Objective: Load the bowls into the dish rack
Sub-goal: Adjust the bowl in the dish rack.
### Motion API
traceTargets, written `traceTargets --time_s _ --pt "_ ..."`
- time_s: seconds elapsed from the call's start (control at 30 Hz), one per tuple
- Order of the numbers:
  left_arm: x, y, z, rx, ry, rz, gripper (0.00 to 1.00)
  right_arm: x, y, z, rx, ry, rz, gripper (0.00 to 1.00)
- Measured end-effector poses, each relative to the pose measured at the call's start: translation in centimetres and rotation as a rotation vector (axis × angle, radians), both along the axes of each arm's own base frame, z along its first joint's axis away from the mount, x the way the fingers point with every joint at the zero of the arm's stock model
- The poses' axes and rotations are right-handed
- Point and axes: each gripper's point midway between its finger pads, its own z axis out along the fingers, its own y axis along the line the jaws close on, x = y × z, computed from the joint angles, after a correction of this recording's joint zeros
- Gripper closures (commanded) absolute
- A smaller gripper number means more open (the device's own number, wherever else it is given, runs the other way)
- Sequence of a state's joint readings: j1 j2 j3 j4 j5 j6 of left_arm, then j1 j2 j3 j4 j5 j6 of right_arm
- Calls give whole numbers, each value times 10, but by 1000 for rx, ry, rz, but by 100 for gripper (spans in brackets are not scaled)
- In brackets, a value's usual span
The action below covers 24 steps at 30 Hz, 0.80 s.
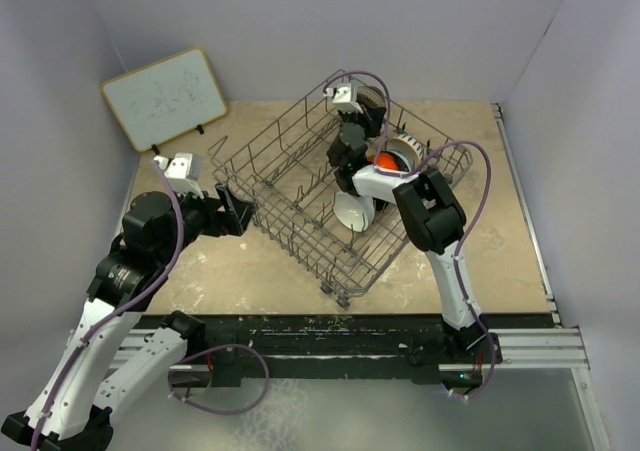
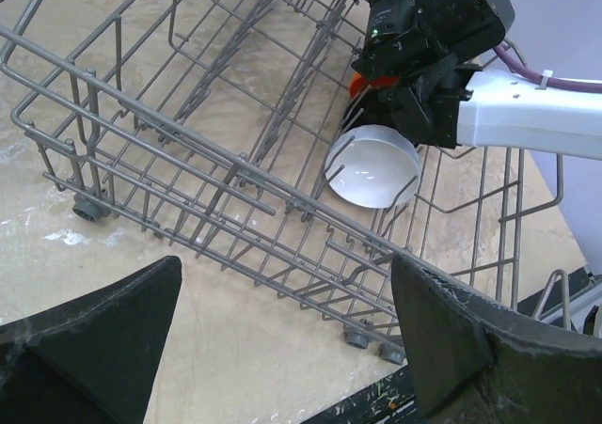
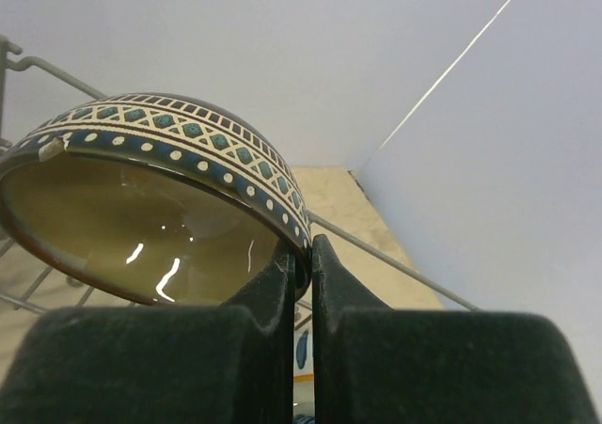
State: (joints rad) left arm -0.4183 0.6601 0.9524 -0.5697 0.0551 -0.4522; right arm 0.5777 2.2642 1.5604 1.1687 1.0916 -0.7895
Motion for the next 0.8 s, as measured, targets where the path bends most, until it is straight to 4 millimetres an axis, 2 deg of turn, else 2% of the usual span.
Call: traceTargets --time_s 0.2,0.3,0.4,0.5,0.6,0.8 --pt "1 -1 -2 1 1 0 5 -1 -1 -2 -19 -8 -12 100" --pt "3 -1 -5 3 6 0 5 8 11 -9 -18 16 54 100" --pt "4 -2 -7 5 13 0 5 19 28 -25 -36 84 153 100" --pt "5 -2 -9 4 11 -1 5 26 38 -27 -22 118 212 100" --pt "5 -2 -12 7 17 0 5 36 42 -26 -7 146 266 100" --pt "5 -2 -18 12 27 -1 4 39 47 -34 47 183 322 100"
